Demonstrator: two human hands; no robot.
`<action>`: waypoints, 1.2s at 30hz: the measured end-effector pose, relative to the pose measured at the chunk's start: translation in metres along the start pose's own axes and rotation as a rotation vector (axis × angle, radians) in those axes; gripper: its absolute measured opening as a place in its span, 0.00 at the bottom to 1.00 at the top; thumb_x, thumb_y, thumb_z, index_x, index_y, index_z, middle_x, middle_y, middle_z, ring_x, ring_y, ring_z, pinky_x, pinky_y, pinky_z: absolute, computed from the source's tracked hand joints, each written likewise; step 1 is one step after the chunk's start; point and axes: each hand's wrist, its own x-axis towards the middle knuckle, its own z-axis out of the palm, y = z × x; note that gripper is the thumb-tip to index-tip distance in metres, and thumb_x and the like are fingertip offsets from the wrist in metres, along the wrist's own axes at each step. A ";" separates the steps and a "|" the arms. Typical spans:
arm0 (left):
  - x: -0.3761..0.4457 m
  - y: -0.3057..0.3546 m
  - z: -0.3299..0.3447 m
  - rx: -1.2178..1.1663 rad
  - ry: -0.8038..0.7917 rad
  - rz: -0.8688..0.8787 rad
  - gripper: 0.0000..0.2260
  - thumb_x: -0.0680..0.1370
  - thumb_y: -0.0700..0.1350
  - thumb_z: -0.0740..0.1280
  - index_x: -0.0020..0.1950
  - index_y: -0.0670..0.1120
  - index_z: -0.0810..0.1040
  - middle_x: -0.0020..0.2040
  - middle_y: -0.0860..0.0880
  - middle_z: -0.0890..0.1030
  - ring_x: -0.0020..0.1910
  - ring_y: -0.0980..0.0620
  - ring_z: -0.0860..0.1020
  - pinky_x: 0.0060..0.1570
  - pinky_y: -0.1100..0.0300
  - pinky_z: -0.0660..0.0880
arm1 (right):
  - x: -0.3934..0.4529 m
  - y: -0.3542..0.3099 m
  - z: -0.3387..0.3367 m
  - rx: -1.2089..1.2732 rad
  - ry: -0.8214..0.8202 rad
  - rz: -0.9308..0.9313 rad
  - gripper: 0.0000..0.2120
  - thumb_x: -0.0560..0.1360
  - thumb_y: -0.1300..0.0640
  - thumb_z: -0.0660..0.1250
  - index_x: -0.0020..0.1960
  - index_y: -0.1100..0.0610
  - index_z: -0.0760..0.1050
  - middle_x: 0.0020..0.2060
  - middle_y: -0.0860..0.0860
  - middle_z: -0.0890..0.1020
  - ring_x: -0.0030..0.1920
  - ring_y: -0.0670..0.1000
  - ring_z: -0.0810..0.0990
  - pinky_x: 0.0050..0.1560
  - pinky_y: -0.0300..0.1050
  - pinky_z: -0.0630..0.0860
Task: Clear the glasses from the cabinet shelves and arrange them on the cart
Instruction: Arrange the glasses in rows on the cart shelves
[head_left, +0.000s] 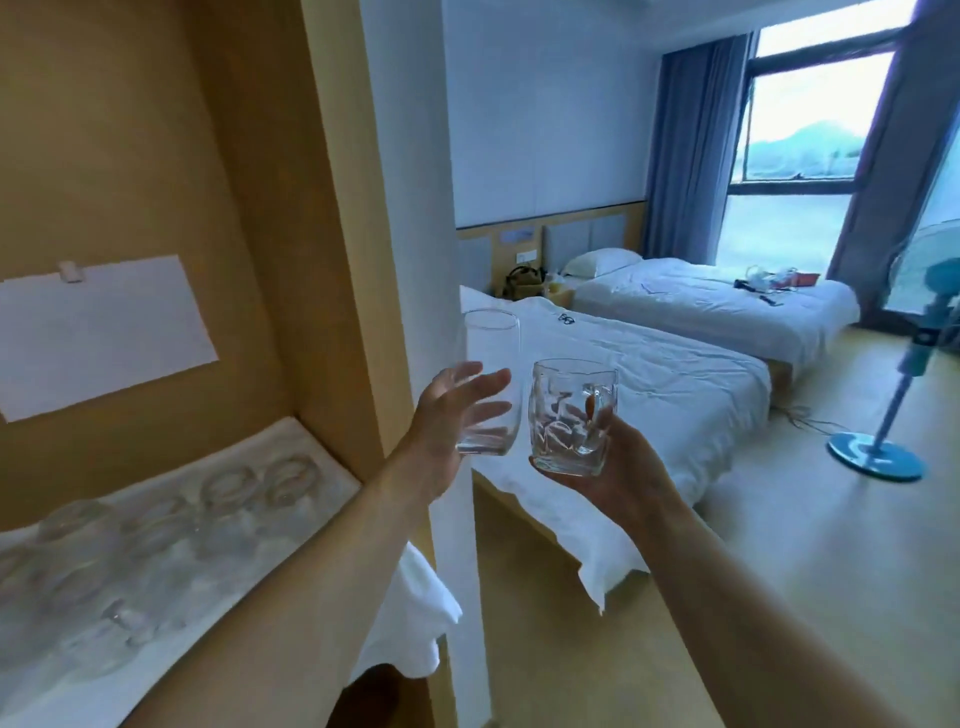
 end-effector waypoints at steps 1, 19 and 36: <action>0.011 -0.008 0.016 0.018 -0.007 -0.001 0.36 0.63 0.59 0.80 0.68 0.53 0.73 0.61 0.48 0.83 0.53 0.50 0.85 0.58 0.40 0.79 | -0.004 -0.010 -0.018 -0.013 0.018 -0.010 0.44 0.53 0.46 0.88 0.62 0.63 0.78 0.57 0.60 0.82 0.57 0.60 0.82 0.68 0.64 0.70; 0.171 -0.139 0.251 0.039 -0.138 -0.160 0.39 0.59 0.55 0.82 0.66 0.52 0.71 0.59 0.48 0.80 0.52 0.52 0.84 0.51 0.49 0.83 | -0.051 -0.134 -0.250 0.032 0.420 -0.154 0.46 0.55 0.46 0.87 0.68 0.61 0.76 0.63 0.59 0.78 0.61 0.60 0.79 0.60 0.59 0.79; 0.360 -0.210 0.397 0.089 -0.524 -0.267 0.35 0.64 0.46 0.83 0.67 0.50 0.71 0.59 0.48 0.81 0.55 0.49 0.83 0.57 0.47 0.81 | -0.003 -0.186 -0.385 -0.074 0.931 -0.461 0.27 0.76 0.50 0.71 0.70 0.63 0.73 0.61 0.60 0.78 0.57 0.57 0.80 0.54 0.51 0.80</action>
